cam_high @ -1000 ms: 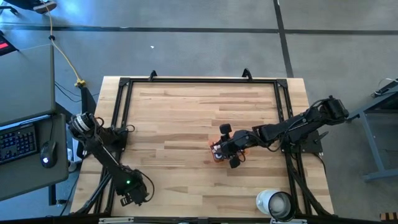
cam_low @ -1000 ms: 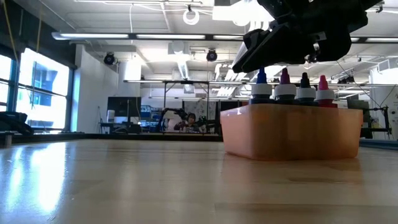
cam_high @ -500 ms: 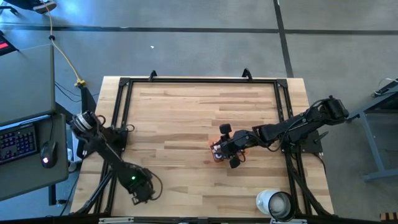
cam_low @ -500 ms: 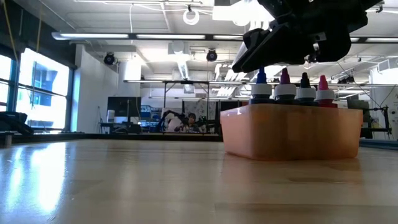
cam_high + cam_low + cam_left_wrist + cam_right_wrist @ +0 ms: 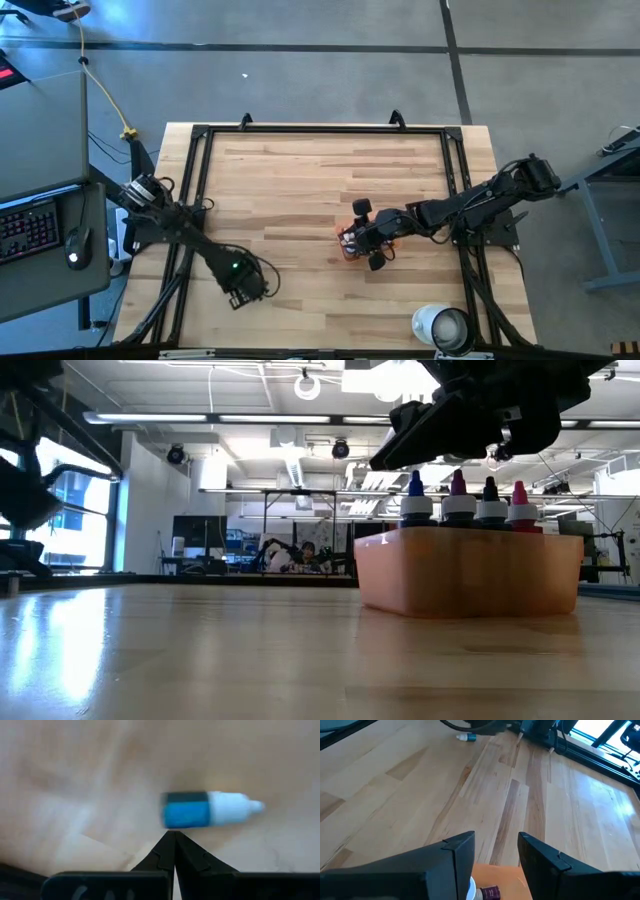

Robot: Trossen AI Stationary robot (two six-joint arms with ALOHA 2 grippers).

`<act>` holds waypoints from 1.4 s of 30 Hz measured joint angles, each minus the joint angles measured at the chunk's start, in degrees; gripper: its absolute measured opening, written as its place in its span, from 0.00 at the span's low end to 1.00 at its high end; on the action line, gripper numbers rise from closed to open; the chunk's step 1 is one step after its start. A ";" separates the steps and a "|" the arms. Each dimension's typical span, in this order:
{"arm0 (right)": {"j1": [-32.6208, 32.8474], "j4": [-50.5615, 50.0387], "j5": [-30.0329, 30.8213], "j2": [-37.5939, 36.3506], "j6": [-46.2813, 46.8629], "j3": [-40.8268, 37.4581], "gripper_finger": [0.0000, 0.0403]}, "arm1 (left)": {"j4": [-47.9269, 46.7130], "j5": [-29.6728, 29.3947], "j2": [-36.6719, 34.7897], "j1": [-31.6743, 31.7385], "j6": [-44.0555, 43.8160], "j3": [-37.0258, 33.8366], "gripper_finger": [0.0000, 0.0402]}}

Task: Pick & Place food coloring
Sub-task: Put the small blue food coloring bottle into the orange bin

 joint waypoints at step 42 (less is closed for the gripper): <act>0.00 19.31 -0.96 0.02 -1.40 -3.58 0.36 | -14.45 -21.12 4.61 0.30 34.39 15.77 0.36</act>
